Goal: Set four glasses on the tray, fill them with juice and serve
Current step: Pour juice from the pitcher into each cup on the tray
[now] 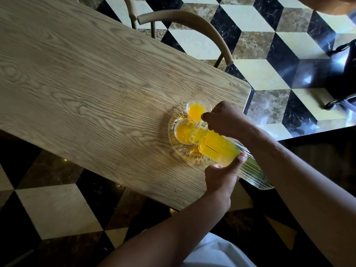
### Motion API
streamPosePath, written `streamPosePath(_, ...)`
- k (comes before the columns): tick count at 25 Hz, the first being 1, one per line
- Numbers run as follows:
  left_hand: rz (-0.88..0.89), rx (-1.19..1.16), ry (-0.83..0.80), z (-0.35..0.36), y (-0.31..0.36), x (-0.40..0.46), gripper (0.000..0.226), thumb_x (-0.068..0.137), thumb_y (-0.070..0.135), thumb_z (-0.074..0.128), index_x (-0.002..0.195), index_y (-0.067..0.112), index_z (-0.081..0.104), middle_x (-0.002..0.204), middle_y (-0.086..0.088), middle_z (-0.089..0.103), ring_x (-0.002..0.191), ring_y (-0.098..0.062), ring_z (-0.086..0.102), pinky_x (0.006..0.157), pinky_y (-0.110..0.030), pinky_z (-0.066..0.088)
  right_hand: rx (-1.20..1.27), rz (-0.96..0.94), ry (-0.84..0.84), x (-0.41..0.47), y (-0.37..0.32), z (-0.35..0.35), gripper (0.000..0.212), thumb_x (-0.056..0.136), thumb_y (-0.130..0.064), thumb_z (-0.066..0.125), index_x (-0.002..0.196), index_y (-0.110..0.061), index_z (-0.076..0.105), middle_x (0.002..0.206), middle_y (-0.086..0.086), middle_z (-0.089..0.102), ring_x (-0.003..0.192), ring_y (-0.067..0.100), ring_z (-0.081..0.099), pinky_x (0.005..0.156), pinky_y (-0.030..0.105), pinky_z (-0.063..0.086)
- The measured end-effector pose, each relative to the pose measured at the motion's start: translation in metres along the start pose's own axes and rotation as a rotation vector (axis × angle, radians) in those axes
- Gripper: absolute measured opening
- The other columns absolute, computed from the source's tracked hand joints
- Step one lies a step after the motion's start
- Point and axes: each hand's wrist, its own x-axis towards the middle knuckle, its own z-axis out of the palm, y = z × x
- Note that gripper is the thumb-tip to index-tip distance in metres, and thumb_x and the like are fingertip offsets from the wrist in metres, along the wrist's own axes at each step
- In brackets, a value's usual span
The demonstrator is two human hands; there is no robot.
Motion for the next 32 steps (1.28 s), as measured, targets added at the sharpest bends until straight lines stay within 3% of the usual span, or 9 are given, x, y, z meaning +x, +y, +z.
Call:
streamPosePath(7,-0.011,-0.04,-0.028,0.0,0.003,-0.001,0.115,-0.003,0.082,0.082,0.083,0.011,0.054,0.065,0.0,0.049,0.053,-0.007,0.056,0.087,-0.05,0.063,-0.033,0.014,0.003,0.002,-0.004,0.001,0.036,0.086,-0.035,0.059,0.08,-0.003,0.073,0.085,0.018,0.074,0.08,0.04,0.073,0.075,0.047,0.062)
streamPosePath(10,-0.022,-0.053,-0.052,0.001,0.006,-0.001,0.108,0.001,0.077,0.088,0.079,0.011,0.054,0.061,0.002,0.05,0.056,-0.01,0.056,0.085,-0.048,0.064,-0.062,0.015,0.0,0.004,-0.007,-0.001,0.035,0.087,-0.035,0.058,0.081,-0.004,0.073,0.083,0.017,0.073,0.079,0.038,0.073,0.075,0.045,0.062)
streamPosePath(13,-0.043,-0.06,-0.083,0.0,0.009,-0.002,0.098,0.017,0.064,0.096,0.086,0.005,0.06,0.075,-0.004,0.053,0.063,-0.013,0.059,0.085,-0.046,0.066,-0.08,0.017,-0.009,0.007,-0.011,-0.001,0.035,0.087,-0.034,0.058,0.082,-0.003,0.073,0.084,0.017,0.074,0.082,0.039,0.074,0.071,0.045,0.062)
streamPosePath(23,-0.058,-0.13,-0.063,0.0,0.018,-0.007,0.114,-0.005,0.076,0.085,0.082,0.008,0.058,0.066,-0.001,0.049,0.04,0.0,0.056,0.088,-0.051,0.065,-0.113,0.039,-0.014,0.011,-0.018,-0.001,0.032,0.083,-0.034,0.059,0.079,-0.005,0.073,0.081,0.015,0.074,0.076,0.036,0.074,0.075,0.047,0.063)
streamPosePath(26,-0.065,-0.111,-0.073,0.0,0.02,-0.009,0.105,-0.002,0.072,0.088,0.078,0.013,0.053,0.068,-0.002,0.046,0.043,-0.002,0.053,0.087,-0.05,0.065,-0.124,0.047,-0.007,0.011,-0.018,0.0,0.033,0.083,-0.036,0.059,0.079,-0.006,0.073,0.081,0.013,0.074,0.075,0.035,0.074,0.076,0.047,0.063)
streamPosePath(29,-0.072,-0.097,-0.084,0.0,0.021,-0.011,0.101,0.002,0.063,0.096,0.078,0.012,0.054,0.072,-0.003,0.047,0.058,-0.011,0.054,0.087,-0.049,0.065,-0.127,0.049,-0.006,0.011,-0.018,0.0,0.032,0.082,-0.035,0.059,0.079,-0.007,0.073,0.082,0.013,0.074,0.075,0.034,0.073,0.077,0.047,0.065)
streamPosePath(32,-0.064,-0.138,-0.071,0.002,0.019,-0.011,0.108,-0.005,0.071,0.089,0.079,0.009,0.059,0.078,-0.006,0.056,0.073,-0.02,0.061,0.082,-0.043,0.066,-0.143,0.045,0.0,0.01,-0.018,0.001,0.032,0.082,-0.035,0.058,0.081,-0.007,0.072,0.084,0.013,0.074,0.075,0.033,0.073,0.077,0.045,0.064)
